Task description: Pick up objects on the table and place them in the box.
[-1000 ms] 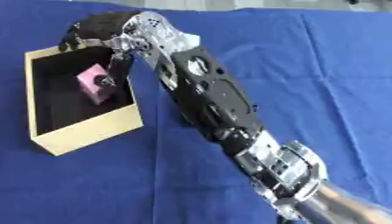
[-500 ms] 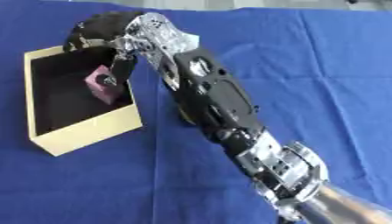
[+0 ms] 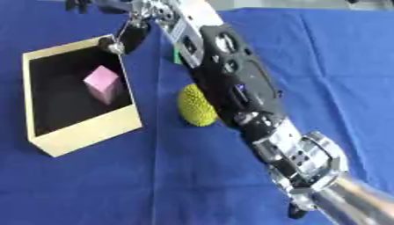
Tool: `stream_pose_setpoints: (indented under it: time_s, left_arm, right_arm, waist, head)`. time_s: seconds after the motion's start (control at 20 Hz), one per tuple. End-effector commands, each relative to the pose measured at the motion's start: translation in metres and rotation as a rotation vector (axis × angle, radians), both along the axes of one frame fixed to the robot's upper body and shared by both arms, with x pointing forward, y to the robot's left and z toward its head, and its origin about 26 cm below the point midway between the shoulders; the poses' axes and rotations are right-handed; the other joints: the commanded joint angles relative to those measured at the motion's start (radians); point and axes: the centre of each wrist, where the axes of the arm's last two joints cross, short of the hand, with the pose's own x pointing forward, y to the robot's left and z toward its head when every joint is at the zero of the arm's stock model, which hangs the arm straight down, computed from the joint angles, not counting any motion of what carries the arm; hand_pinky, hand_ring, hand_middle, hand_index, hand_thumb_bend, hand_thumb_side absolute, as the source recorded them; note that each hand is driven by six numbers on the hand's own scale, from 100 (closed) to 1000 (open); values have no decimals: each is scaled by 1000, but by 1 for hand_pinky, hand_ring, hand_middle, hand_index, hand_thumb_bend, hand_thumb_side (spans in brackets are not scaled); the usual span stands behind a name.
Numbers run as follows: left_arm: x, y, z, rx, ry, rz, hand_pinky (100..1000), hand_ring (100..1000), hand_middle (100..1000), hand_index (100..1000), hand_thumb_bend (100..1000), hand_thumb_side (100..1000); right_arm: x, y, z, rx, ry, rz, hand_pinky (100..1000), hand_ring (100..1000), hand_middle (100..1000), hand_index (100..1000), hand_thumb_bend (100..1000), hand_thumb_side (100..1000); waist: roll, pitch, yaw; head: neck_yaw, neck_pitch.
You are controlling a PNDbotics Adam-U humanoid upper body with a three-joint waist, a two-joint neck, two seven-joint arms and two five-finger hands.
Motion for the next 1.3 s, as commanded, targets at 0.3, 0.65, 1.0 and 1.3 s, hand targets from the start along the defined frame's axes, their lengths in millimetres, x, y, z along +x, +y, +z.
stream_pose_setpoints:
  time_s: [0.3,0.65,1.0,1.3]
  left_arm:
    - [-4,5,4,20,-15,24,714,803,747,819,245,607]
    - [-5,6,3,20,-5,28,713,807,750,819,240,611]
    - [-4,5,3,19,-3,22,713,810,750,819,239,610]
    - [-4,5,3,17,-2,18,713,811,751,819,238,610]
  right_arm:
    - [4,-67,33,52,-34,-152,898,922,779,917,216,131]
    - [17,-112,21,2,16,-268,902,934,792,926,235,201]
    - [26,-122,0,-57,91,-312,904,940,802,941,238,346]
    - [37,-131,-15,-59,178,-339,903,939,793,940,155,501]
  waist:
    - [10,-28,-20]
    - [9,-26,-25]
    - [8,-31,-30]
    - [6,-29,-27]
  head:
    - [24,8]
    - [32,11]
    - [38,17]
    - [37,19]
